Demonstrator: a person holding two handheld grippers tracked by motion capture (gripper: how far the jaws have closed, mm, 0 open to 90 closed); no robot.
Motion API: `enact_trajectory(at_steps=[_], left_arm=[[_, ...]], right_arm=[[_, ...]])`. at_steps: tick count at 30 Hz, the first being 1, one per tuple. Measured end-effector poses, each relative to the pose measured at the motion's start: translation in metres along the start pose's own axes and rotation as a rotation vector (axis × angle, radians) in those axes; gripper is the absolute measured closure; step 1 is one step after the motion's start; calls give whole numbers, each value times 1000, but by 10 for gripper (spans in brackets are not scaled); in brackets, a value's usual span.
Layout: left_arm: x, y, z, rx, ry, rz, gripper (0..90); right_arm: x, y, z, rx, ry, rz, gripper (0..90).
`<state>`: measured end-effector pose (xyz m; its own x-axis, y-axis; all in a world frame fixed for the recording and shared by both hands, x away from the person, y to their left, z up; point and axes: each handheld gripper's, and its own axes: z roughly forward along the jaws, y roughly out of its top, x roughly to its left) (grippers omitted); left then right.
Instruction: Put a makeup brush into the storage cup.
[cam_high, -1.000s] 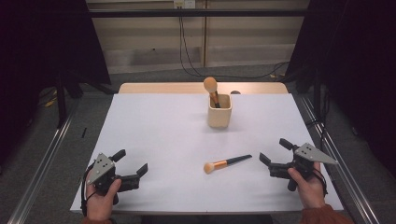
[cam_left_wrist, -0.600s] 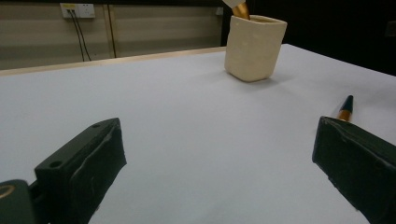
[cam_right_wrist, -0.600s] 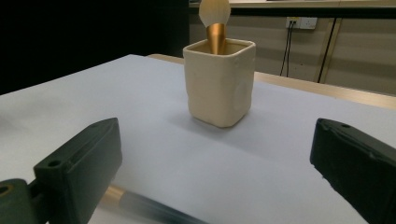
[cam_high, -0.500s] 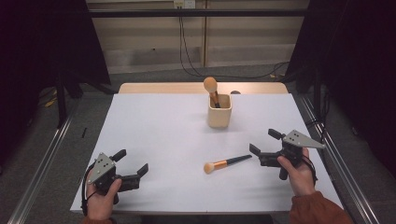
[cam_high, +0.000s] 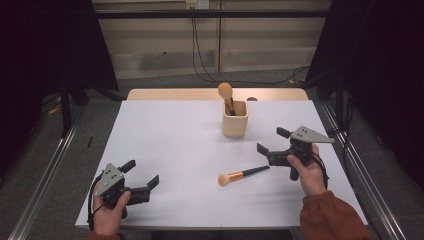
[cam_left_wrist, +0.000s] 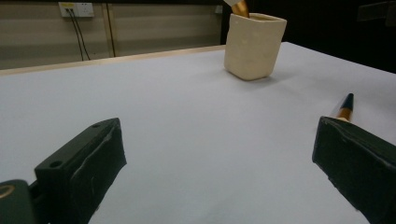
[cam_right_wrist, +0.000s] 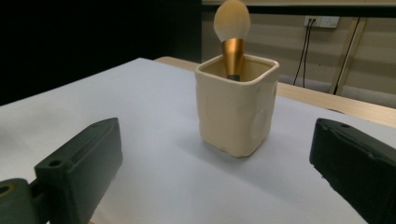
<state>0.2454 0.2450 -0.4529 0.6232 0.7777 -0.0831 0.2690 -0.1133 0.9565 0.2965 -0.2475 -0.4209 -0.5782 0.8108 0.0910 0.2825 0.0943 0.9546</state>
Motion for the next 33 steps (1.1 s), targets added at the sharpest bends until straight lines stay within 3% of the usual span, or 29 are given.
enact_trajectory(at_steps=[6, 26, 31, 33], left_arm=[[0, 0, 1, 3, -9, 10, 24], [0, 0, 0, -3, -4, 3, 24], [1, 0, 0, 1, 1, 4, 24], [1, 0, 1, 1, 3, 3, 24]], right_arm=[[0, 4, 10, 15, 21, 16, 20], [-9, 21, 26, 248, 116, -31, 18], [-10, 25, 29, 318, 115, -73, 24], [-13, 24, 32, 356, 142, -57, 20]])
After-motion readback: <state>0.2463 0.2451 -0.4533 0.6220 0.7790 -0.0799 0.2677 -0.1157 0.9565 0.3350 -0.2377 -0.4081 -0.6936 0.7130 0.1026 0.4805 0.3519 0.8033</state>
